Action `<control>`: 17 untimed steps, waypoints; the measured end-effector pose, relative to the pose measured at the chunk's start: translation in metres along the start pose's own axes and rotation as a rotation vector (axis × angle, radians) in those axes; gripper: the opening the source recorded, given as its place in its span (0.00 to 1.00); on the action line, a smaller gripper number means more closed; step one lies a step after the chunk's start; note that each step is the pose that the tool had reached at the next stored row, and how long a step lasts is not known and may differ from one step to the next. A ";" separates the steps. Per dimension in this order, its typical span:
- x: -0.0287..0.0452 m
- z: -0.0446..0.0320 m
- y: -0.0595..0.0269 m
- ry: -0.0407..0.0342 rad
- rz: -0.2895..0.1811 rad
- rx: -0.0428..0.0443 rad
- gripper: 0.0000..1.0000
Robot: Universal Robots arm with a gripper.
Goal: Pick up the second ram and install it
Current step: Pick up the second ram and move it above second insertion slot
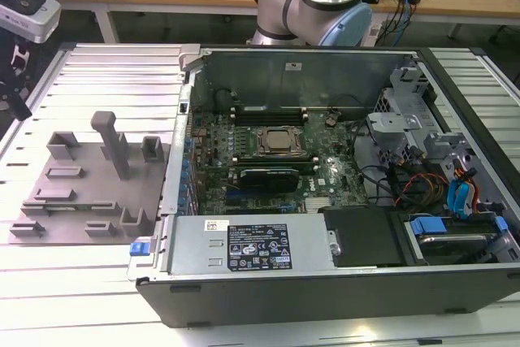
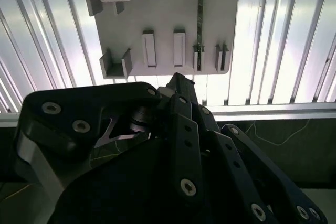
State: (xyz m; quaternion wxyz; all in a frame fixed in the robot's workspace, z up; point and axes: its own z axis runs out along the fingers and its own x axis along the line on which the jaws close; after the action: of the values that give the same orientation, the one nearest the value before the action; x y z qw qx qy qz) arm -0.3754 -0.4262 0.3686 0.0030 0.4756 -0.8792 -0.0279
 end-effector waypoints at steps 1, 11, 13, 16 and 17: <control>0.0000 0.0000 0.0000 0.0008 -0.014 -0.0003 0.08; 0.0000 0.0000 0.0000 0.0097 -0.186 -0.0040 0.08; 0.0000 0.0000 0.0000 0.0116 -0.224 -0.0048 0.08; 0.0000 0.0000 0.0000 0.0146 -0.281 -0.0060 0.08; -0.0001 0.0000 0.0000 0.0154 -0.296 -0.0063 0.08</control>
State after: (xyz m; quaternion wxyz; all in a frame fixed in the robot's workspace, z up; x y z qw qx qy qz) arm -0.3754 -0.4261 0.3687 0.0071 0.6004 -0.7992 -0.0272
